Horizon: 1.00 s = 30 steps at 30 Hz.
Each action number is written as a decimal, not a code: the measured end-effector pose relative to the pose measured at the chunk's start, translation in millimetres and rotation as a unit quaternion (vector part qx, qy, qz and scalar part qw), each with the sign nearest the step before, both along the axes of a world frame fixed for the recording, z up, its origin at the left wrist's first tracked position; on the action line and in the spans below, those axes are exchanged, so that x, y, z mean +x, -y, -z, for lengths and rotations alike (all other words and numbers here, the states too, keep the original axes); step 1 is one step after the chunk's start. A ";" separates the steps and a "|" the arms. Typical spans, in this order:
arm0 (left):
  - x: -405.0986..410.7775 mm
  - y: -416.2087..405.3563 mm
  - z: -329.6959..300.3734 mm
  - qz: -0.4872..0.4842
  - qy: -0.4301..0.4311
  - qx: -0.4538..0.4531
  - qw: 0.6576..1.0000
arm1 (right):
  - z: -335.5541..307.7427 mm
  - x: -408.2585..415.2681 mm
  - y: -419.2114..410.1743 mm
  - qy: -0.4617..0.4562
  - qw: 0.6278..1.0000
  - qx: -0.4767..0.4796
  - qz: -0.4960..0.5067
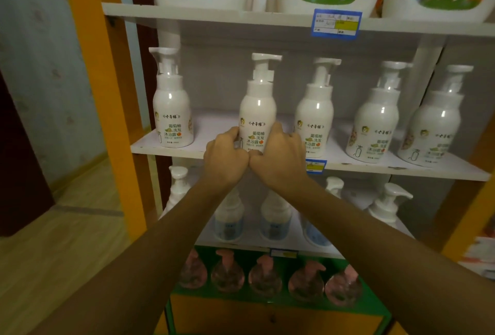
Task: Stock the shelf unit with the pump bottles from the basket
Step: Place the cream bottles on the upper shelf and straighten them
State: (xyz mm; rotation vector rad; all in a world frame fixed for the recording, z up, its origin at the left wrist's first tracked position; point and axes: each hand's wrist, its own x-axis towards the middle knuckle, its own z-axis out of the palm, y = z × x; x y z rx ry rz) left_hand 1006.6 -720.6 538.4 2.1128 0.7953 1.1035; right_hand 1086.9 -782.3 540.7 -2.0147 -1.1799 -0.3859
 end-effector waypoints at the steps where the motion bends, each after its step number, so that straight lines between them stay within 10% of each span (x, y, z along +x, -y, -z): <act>1: -0.4 0.9 -0.4 0.000 -0.002 0.002 1.000 | 0.1 -0.3 0.1 -0.009 1.000 0.000 -0.003; 18: -1.6 1.9 -0.6 0.003 -0.017 0.020 1.000 | 3.5 6.3 -10.6 -0.060 0.998 0.006 -0.021; 24: -21.7 -3.8 17.2 -0.143 0.129 0.028 0.981 | 19.9 -25.4 -3.4 0.038 0.989 0.140 -0.014; 30: -57.5 -35.4 15.5 -0.239 0.142 0.024 0.960 | 21.4 -54.8 -30.2 0.005 0.986 0.041 -0.162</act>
